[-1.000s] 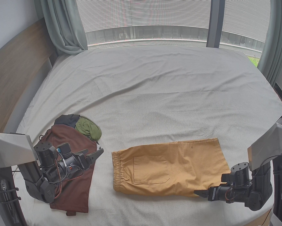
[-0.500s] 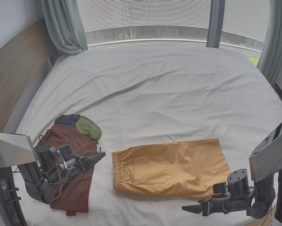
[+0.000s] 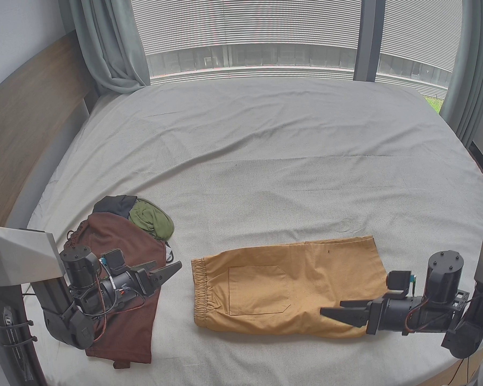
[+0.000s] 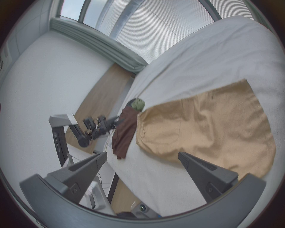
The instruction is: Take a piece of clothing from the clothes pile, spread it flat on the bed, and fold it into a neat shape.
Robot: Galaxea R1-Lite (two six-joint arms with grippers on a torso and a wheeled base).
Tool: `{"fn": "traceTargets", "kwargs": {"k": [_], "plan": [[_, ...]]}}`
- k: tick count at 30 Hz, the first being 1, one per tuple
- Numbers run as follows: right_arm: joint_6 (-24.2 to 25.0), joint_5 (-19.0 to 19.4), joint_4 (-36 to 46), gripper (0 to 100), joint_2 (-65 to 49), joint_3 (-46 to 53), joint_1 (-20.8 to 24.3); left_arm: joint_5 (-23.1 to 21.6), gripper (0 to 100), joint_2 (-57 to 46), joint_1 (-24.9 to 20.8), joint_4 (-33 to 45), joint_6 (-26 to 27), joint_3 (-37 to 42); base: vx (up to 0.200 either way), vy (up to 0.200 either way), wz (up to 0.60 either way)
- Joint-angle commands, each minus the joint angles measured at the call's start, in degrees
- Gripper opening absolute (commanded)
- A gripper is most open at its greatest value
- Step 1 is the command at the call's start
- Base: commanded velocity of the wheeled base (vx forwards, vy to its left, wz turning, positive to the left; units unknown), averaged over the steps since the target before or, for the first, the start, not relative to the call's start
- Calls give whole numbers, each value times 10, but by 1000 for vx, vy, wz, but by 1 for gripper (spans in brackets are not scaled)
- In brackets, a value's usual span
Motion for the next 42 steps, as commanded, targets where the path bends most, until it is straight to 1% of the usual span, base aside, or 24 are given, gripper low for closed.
{"fn": "traceTargets", "kwargs": {"k": [1,7,15,30,34,35,38,42], "plan": [[1,14,-1,100,-28,-18,-22,0,100,4,0,0,0,3,0,0,0],[1,14,-1,100,-29,-18,-26,-3,100,15,-7,-1,-5,6,0,0,0],[-1,16,-1,100,-22,-18,-62,-3,100,41,-10,-1,-6,3,0,0,0],[-1,17,-1,100,-22,-18,-63,-3,100,87,-22,-1,-8,-3,0,0,0],[-1,17,-1,100,-16,-18,-63,-3,100,90,-23,-1,-24,-3,0,0,0],[-1,17,-1,100,-13,-18,-63,-3,100,90,-25,-1,-42,-4,0,0,0],[-1,17,-1,100,-12,-18,-64,-3,100,93,-30,-1,-59,-6,0,0,0],[-1,17,-1,100,-12,-18,-64,2,100,120,-34,-1,-62,-21,0,0,0]]}}
